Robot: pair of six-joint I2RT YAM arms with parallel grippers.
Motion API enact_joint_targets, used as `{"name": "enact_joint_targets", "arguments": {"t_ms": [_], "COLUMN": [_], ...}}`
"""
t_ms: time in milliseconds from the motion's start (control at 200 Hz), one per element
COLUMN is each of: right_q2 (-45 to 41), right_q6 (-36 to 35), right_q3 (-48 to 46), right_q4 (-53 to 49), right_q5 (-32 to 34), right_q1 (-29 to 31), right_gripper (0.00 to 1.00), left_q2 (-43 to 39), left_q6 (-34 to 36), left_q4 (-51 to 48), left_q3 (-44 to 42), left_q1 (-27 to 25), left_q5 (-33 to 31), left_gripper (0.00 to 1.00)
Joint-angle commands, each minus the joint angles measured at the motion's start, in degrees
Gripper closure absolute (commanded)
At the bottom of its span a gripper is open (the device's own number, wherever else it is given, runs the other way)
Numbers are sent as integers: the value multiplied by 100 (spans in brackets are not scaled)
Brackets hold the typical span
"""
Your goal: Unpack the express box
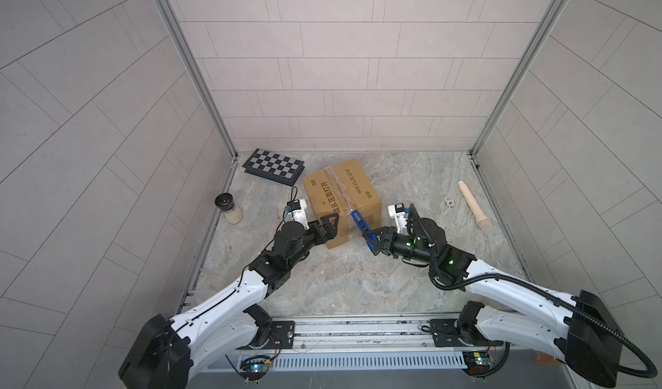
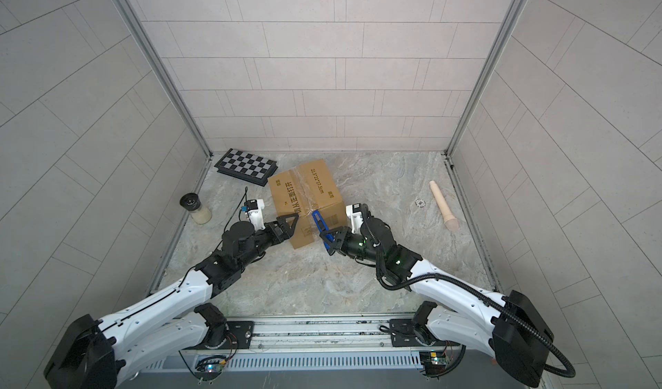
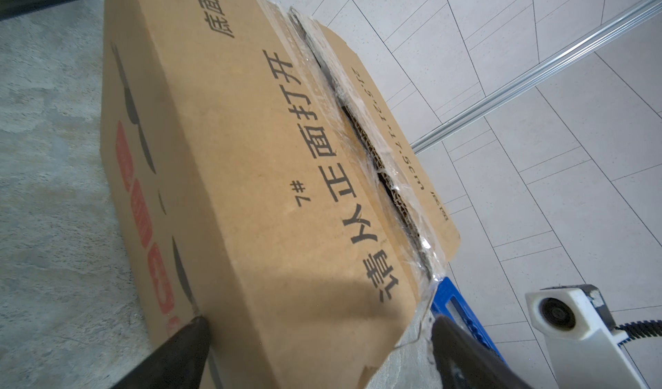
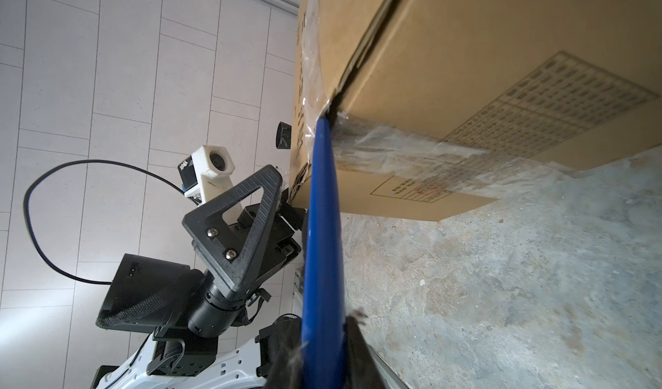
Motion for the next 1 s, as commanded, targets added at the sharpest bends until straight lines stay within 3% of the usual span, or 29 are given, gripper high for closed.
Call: {"name": "enact_joint_targets", "arguments": {"t_ms": [0,210,471,776,991], "right_q2": [-114,-349,-47,375,165], "right_q6": [125,82,-635,-697,-595], "right_q3": [134,218,417,506,596], "right_q4": [707,529,-630,-208,8], "right_q5": [-661,-741,-706,-964,-1155], "right_q1": [147,43,240,306,249], "right_gripper": [100,100,100,100,100], "left_q2": [4,13,19,108,122], "left_q6": [-86,-31,-57,-269,-155], "left_q4": [627,527,620,931,702], "left_q3": [216,229,442,467,390], "left_q1": [-128,-129,-128,-128,-130], "left_q5": [579,523,602,748,576], "left_gripper": [0,0,0,0,0]}}
